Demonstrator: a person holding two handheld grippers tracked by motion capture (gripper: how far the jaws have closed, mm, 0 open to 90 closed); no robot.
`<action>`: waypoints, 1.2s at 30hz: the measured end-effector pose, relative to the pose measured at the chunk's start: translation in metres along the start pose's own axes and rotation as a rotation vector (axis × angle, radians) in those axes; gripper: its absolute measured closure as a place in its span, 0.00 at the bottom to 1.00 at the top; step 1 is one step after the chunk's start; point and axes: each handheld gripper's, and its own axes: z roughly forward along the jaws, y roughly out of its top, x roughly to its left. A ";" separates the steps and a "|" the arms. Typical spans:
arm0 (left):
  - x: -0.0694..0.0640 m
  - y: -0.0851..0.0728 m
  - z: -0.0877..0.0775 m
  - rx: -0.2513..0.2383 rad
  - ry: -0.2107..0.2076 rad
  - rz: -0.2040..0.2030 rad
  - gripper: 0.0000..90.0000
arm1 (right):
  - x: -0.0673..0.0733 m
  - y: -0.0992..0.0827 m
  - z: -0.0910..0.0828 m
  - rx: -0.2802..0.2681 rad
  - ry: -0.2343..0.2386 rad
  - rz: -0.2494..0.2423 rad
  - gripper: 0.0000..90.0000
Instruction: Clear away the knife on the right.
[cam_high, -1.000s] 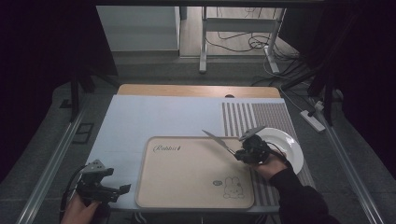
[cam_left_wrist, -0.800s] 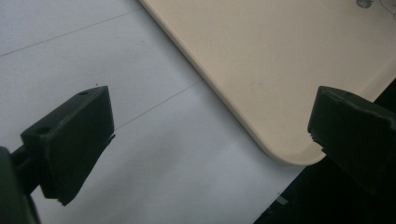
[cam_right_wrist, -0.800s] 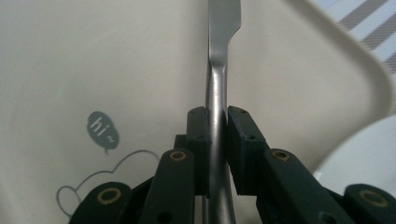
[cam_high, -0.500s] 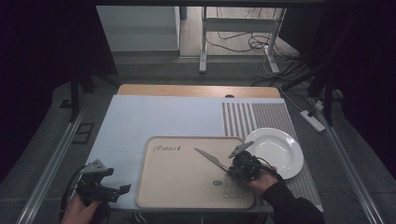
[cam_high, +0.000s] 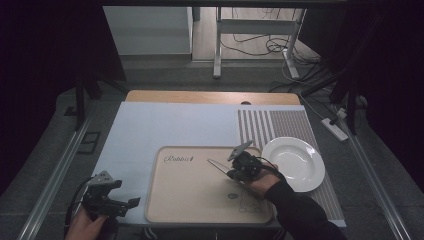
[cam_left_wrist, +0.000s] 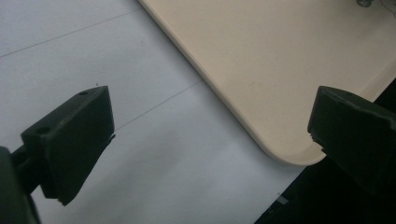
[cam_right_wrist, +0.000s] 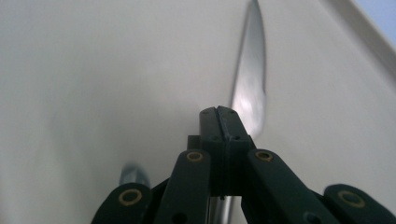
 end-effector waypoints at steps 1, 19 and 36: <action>0.000 0.000 0.000 0.000 0.000 0.000 0.02 | 0.000 0.006 0.006 0.001 0.009 -0.007 1.00; -0.001 0.000 0.000 0.001 0.003 0.005 0.02 | -0.024 0.003 0.016 0.045 -0.058 0.046 1.00; -0.001 0.000 0.001 0.007 0.006 0.007 0.02 | -0.039 -0.048 -0.016 0.027 -0.095 0.155 1.00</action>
